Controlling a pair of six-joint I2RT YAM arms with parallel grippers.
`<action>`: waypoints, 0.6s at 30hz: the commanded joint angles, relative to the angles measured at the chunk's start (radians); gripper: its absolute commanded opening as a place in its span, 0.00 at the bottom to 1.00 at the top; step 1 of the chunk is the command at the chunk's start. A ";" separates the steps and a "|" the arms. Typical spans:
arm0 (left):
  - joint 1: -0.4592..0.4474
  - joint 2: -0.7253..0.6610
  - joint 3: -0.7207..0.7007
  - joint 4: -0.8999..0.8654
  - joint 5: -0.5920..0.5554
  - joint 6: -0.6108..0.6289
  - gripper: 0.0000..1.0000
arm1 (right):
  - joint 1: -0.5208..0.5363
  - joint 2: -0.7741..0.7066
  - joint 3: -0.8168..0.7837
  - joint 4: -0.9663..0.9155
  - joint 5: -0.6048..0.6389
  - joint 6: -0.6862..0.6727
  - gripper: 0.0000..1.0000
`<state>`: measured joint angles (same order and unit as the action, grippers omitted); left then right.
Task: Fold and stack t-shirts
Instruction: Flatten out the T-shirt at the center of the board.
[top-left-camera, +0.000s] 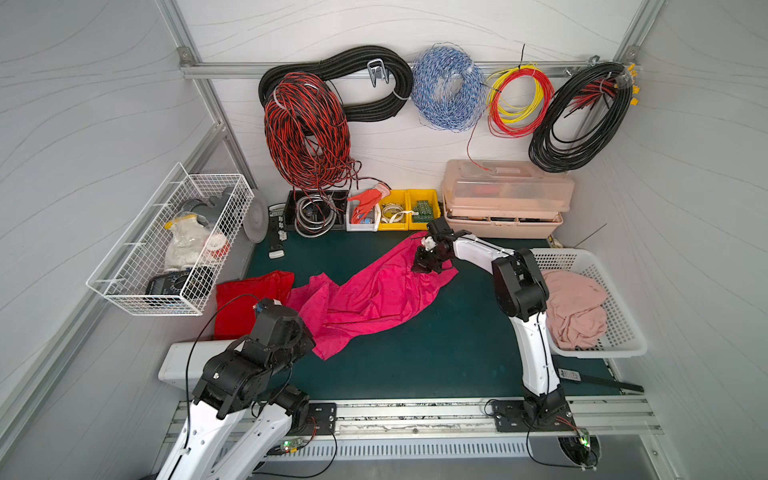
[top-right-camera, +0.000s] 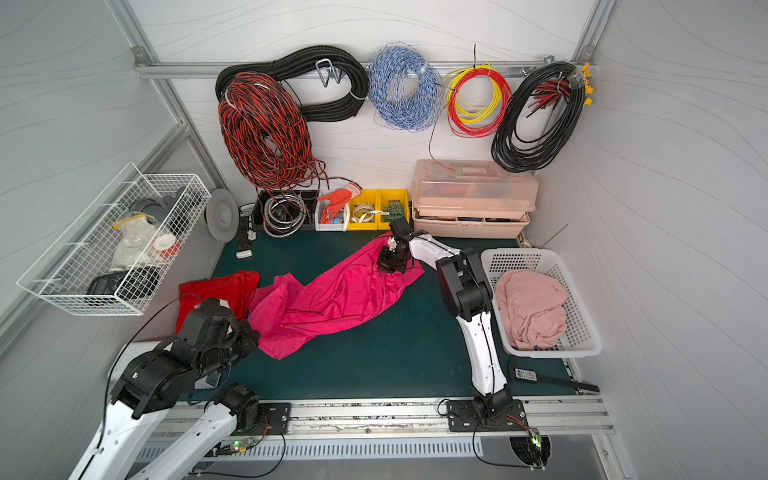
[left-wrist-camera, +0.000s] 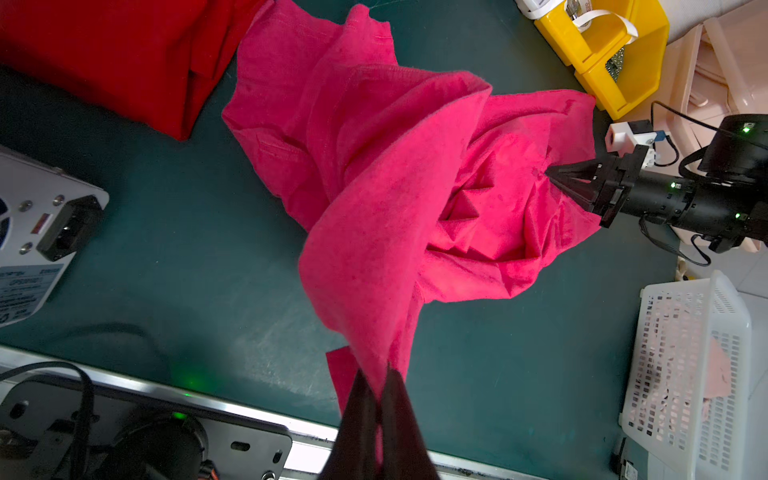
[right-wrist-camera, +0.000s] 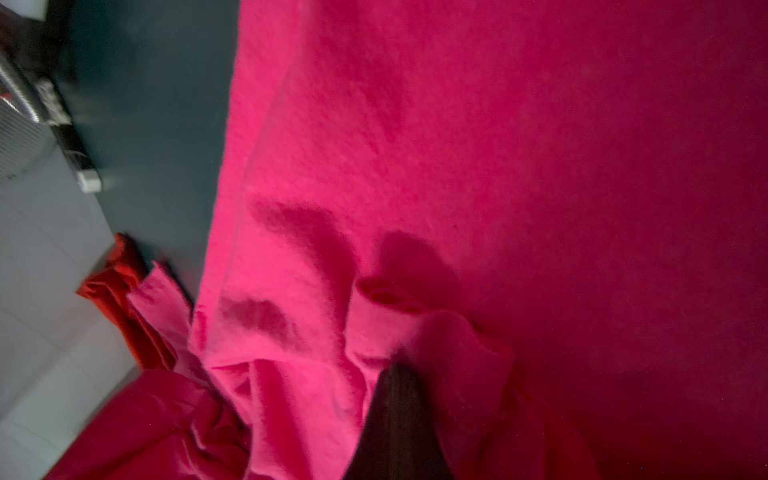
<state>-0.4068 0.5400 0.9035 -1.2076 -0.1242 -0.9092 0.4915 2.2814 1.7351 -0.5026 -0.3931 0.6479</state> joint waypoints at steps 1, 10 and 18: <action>0.002 -0.013 0.008 -0.002 -0.021 0.010 0.00 | 0.003 0.013 0.007 -0.052 0.031 -0.030 0.00; 0.001 -0.019 0.005 -0.008 -0.042 0.019 0.00 | 0.018 -0.146 -0.014 -0.185 0.271 -0.195 0.02; 0.002 -0.040 -0.036 0.011 -0.027 0.014 0.00 | 0.088 0.080 0.388 -0.466 0.454 -0.349 0.47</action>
<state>-0.4068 0.5095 0.8665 -1.2175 -0.1455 -0.9085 0.5694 2.2986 2.0937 -0.8253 -0.0032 0.3573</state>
